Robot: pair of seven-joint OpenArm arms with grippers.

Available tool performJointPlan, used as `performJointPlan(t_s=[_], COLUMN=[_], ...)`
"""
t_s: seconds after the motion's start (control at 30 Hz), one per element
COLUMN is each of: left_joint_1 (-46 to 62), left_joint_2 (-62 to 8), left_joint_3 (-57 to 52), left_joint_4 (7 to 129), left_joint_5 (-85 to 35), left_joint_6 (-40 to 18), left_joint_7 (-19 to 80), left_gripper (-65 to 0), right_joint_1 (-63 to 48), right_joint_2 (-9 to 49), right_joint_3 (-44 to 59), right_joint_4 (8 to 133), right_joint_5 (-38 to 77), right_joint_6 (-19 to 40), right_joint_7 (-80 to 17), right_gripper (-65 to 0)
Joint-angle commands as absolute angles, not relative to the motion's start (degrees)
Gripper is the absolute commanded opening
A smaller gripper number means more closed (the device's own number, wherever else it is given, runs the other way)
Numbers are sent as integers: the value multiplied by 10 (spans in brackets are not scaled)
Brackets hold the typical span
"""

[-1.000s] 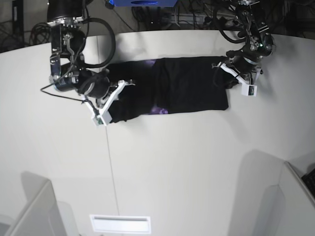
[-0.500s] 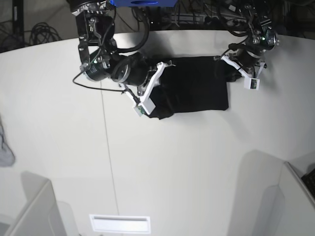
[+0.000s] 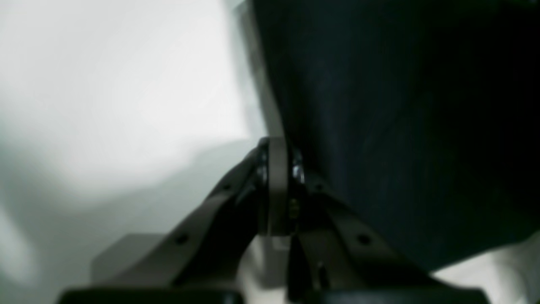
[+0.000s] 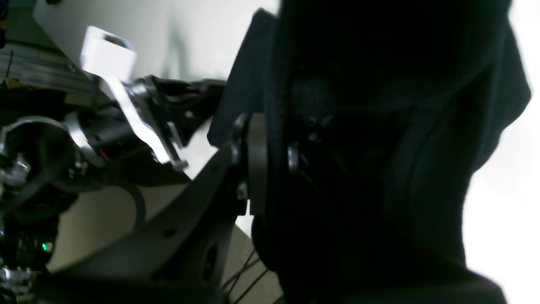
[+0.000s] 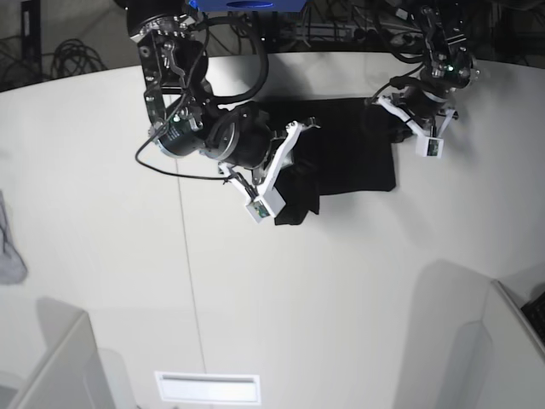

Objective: Fold the T-shirt properly
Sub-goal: 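Fold the strip end with the right gripper toward the left gripper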

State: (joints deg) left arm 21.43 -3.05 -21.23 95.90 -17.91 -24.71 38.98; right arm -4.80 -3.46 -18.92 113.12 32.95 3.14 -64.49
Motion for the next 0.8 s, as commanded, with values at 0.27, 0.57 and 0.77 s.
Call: performJointPlan(t_s=[0.27,0.57,0.77], left_joint_1=[195,218,244], left_joint_2=[-25,-28,-29], left_joint_3=[-144,-144,-201], left_joint_4=[967,1006,1048], left_joint_5=[-167,-167,-167], left_joint_6=[-209,-209,-211], left_joint_7=[423,424,424], left_gripper=[-650,-650,-650], right_joint_1=[-9,13,23], right_joint_2=[-52,-60,-55], right_joint_3=[-195,-196,-256], right_joint_4=[1084,1020,954], right_joint_5=[342,342,342], right_joint_6=[32,32,16], right_joint_7=[-633,-612,-563], right_gripper=[-650,-650,-650])
